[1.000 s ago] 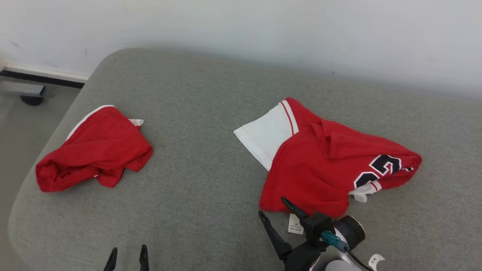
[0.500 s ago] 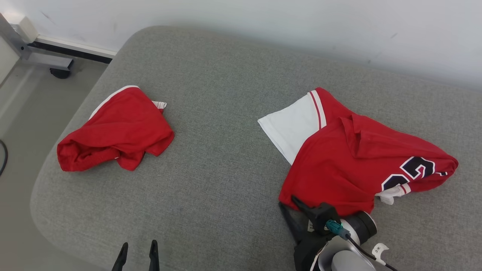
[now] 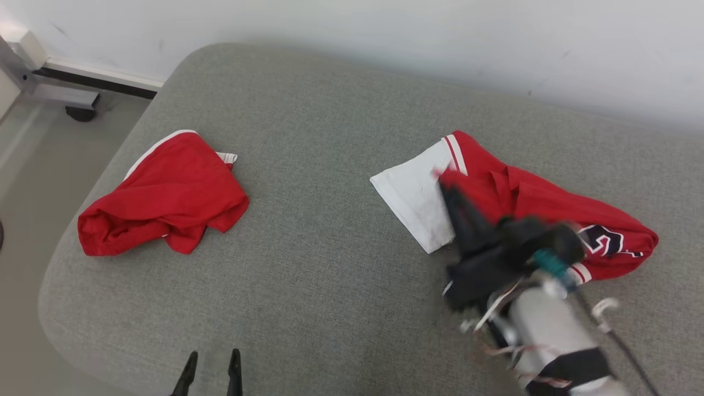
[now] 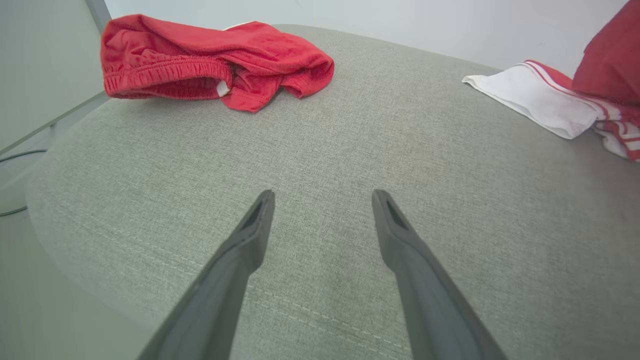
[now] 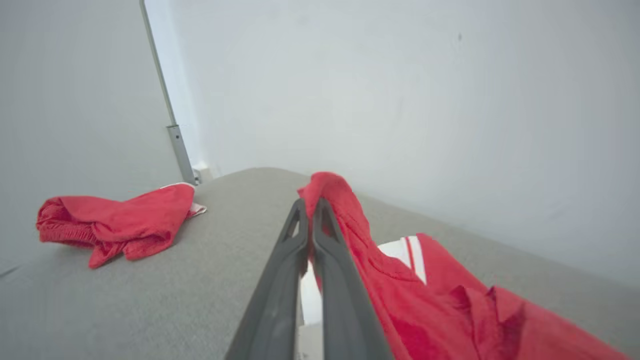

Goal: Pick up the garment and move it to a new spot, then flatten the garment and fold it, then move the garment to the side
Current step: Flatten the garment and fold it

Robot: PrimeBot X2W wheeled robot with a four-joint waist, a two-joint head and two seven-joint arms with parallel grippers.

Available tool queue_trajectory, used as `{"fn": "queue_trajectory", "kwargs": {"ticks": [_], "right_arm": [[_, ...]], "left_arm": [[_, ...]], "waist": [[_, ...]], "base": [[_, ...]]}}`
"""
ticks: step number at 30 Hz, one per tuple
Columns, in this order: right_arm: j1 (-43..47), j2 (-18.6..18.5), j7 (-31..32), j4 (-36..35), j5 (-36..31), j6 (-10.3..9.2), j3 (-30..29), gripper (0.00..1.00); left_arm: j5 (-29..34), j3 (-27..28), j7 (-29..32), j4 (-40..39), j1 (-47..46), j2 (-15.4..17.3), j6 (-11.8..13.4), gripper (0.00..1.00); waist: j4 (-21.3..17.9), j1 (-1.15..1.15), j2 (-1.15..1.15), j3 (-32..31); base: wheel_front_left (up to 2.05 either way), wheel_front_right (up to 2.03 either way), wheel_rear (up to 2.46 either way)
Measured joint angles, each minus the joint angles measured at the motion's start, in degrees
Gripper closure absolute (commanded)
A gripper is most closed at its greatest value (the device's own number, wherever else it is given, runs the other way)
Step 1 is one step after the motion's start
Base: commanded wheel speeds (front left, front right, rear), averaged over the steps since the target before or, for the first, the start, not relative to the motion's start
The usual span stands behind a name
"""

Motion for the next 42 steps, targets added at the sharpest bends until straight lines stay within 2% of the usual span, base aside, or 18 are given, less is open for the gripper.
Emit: {"fn": "queue_trajectory", "kwargs": {"ticks": [3,8,20,25,32,36,41,42], "right_arm": [[-2.87,-2.24,0.01,-7.17,0.85,0.0,-4.35,1.0],[-6.75,-4.49,0.0,-13.11,1.2,0.0,-8.93,1.0],[-16.87,-12.62,0.0,-18.86,1.31,0.0,-14.8,1.0],[-21.83,-16.13,0.0,-19.82,0.98,0.0,-14.91,1.0],[-27.23,-18.0,0.0,-16.91,0.64,0.0,-8.53,1.0],[-28.2,-16.16,0.0,-12.01,1.77,0.0,-2.4,1.0],[-26.94,-12.62,0.01,-3.85,4.86,0.0,9.37,1.0],[-26.94,-12.62,0.01,-3.85,4.86,0.0,9.37,1.0]], "left_arm": [[0.19,-0.66,0.0,0.64,0.07,-0.02,-0.43,0.0],[0.57,-1.29,0.0,1.45,0.58,-0.03,-0.87,0.0],[2.16,-1.6,0.0,2.57,1.35,-0.01,-1.71,0.0],[2.16,-2.22,0.0,2.7,1.68,-0.02,-1.92,0.0],[1.59,-3.33,0.0,2.8,1.74,-0.02,-1.94,0.0],[0.19,-4.83,0.0,2.87,1.15,-0.02,-1.63,0.0],[-1.45,-6.94,0.0,2.97,0.94,-0.04,-0.89,0.0],[-1.45,-6.94,0.0,2.97,0.94,-0.04,-0.89,0.0]], "waist": [[-0.28,0.0,0.0,-0.77],[-0.62,0.0,0.0,-1.93],[-1.47,-0.01,0.0,-4.07],[-1.44,-0.01,0.0,-4.36],[-0.39,-0.01,0.0,-3.76],[0.86,-0.01,-0.01,-3.1],[3.08,0.0,0.0,-2.13],[3.08,0.0,0.0,-2.13]], "base": [[0.0,0.0,0.0],[0.0,0.0,0.0],[0.0,0.0,0.0],[0.0,0.0,0.0],[0.0,0.0,0.0],[0.0,0.0,0.0],[0.0,0.0,0.0],[0.0,0.0,0.0]]}}
